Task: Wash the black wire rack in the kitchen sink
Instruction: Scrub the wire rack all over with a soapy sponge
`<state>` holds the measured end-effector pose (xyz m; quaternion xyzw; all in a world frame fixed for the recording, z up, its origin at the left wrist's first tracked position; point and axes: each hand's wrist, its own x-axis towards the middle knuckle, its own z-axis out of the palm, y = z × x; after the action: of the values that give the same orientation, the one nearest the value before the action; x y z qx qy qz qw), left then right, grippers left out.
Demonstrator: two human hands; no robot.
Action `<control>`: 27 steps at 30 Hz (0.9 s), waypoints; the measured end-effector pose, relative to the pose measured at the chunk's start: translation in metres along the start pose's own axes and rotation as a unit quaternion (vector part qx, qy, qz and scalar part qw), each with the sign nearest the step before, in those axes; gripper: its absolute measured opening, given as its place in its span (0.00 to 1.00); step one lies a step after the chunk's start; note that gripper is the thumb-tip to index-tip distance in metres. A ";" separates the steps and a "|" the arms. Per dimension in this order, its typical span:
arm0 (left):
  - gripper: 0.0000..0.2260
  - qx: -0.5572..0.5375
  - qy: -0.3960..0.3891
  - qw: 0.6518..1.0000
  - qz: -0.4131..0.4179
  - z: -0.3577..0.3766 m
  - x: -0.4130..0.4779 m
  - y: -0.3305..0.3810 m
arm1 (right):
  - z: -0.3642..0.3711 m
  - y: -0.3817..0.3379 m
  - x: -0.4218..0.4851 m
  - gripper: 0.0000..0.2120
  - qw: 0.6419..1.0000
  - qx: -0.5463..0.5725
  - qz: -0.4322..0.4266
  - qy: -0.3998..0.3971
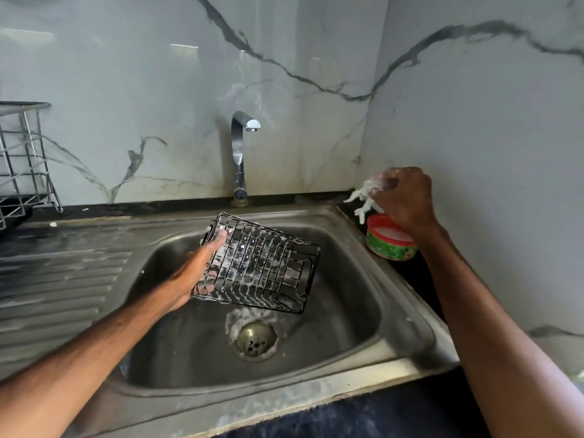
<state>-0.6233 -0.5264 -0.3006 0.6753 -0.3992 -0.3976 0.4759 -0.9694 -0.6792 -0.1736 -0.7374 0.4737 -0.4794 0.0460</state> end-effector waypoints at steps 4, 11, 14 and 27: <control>0.34 0.005 0.008 1.000 0.002 0.001 0.001 0.001 | -0.006 0.031 0.003 0.09 0.997 -0.040 0.057 -0.017; 0.35 0.008 0.014 1.000 -0.002 0.001 0.000 0.002 | 0.006 0.046 -0.008 0.23 0.963 -0.129 0.172 -0.165; 0.36 0.014 0.015 1.000 0.003 0.001 0.000 0.002 | 0.014 0.050 -0.005 0.29 0.949 -0.145 0.146 -0.238; 0.32 0.069 0.008 0.997 0.027 0.005 -0.008 0.009 | 0.008 0.034 -0.012 0.25 0.956 -0.133 0.157 -0.211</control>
<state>-0.6323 -0.5231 -0.2919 0.6991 -0.4398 -0.3505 0.4417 -0.9867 -0.6916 -0.2032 -0.7374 0.6225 -0.2323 0.1215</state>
